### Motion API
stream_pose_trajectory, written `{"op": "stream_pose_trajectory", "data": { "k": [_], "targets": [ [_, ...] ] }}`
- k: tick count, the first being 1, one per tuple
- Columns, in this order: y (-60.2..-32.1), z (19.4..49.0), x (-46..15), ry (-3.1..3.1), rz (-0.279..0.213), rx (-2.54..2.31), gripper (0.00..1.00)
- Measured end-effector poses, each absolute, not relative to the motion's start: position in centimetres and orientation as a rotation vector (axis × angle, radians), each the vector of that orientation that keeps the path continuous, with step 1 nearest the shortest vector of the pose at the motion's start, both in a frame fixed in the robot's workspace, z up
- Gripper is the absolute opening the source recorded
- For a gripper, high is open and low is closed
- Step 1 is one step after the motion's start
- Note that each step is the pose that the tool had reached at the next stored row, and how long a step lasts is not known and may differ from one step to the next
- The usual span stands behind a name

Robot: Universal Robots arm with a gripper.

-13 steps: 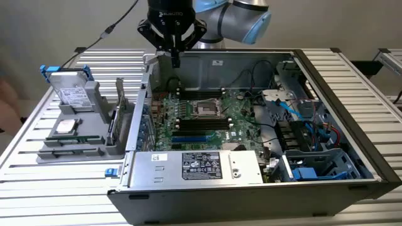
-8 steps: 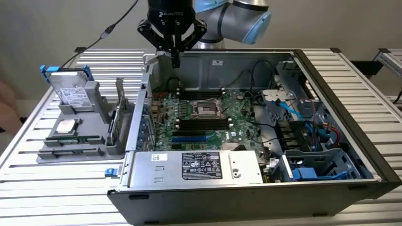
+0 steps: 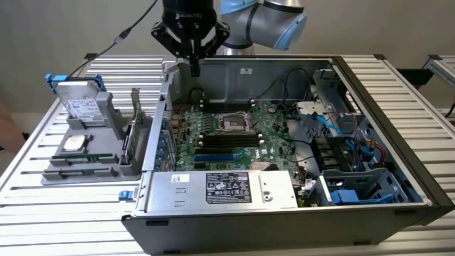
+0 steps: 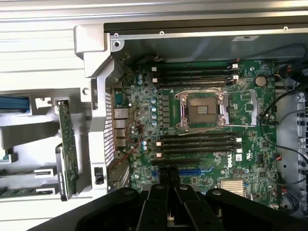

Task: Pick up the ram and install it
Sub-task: 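Reach for the ram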

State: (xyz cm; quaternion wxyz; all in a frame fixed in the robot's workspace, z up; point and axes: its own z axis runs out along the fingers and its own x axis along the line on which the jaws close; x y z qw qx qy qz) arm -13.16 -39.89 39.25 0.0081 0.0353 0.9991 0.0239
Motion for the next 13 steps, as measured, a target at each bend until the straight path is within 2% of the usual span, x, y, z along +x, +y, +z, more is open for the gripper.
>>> {"op": "stream_pose_trajectory", "data": {
  "k": [13],
  "targets": [
    [-40.1,38.9,-19.0,3.142,0.074,0.112,0.1]
  ]
}}
